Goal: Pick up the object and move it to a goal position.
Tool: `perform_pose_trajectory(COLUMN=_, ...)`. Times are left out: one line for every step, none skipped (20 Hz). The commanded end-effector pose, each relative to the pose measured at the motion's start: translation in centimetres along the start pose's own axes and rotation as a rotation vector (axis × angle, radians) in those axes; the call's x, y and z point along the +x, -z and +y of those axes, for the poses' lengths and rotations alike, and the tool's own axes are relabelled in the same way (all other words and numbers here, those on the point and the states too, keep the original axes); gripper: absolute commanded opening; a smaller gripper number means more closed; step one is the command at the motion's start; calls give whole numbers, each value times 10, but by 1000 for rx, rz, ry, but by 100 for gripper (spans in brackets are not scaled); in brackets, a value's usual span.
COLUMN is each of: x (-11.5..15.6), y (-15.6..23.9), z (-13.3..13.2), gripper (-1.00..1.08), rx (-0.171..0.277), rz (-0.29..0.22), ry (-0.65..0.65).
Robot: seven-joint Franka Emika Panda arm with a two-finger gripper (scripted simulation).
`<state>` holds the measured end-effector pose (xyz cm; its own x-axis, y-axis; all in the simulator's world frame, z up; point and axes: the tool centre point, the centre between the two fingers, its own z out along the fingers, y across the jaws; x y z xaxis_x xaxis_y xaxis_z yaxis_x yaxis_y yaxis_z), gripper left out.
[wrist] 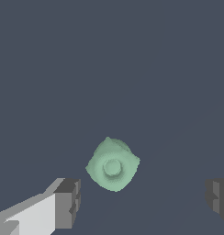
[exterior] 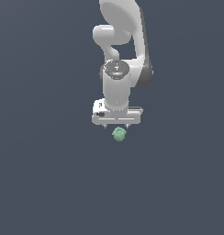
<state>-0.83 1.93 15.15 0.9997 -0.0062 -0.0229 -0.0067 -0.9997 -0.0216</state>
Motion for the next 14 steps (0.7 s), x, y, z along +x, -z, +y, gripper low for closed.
perform_pose_trajectory(x=-1, y=-3, z=-1, gripper=100, rx=0, rz=0, ry=-22)
perform_pose_trajectory(x=-1, y=-4, z=-2, gripper=100, rx=-1, rz=1, ry=-33)
perform_pose_trajectory(x=-2, y=-5, z=-2, gripper=100, rx=-1, rz=1, ry=-46)
perform_pose_trajectory(x=-2, y=-7, z=-3, gripper=100, rx=-1, rz=2, ry=-60)
perform_pose_trajectory(x=-2, y=-8, z=-3, gripper=100, rx=-1, rz=2, ry=-75)
perform_pose_trajectory(x=-3, y=-10, z=-4, gripper=100, rx=-2, rz=3, ry=-92)
perform_pose_trajectory(x=-4, y=-12, z=-5, gripper=100, rx=-2, rz=4, ry=-110)
perform_pose_trajectory(x=-4, y=-14, z=-5, gripper=100, rx=-2, rz=4, ry=-129)
perform_pose_trajectory(x=-5, y=-16, z=-6, gripper=100, rx=-3, rz=5, ry=-149)
perform_pose_trajectory(x=-6, y=-19, z=-7, gripper=100, rx=-3, rz=6, ry=-170)
perform_pose_trajectory(x=-7, y=-21, z=-8, gripper=100, rx=-4, rz=7, ry=-193)
perform_pose_trajectory(x=-8, y=-24, z=-9, gripper=100, rx=-4, rz=8, ry=-217)
perform_pose_trajectory(x=-8, y=-27, z=-10, gripper=100, rx=-5, rz=9, ry=-243)
perform_pose_trajectory(x=-9, y=-29, z=-10, gripper=100, rx=-5, rz=10, ry=-268)
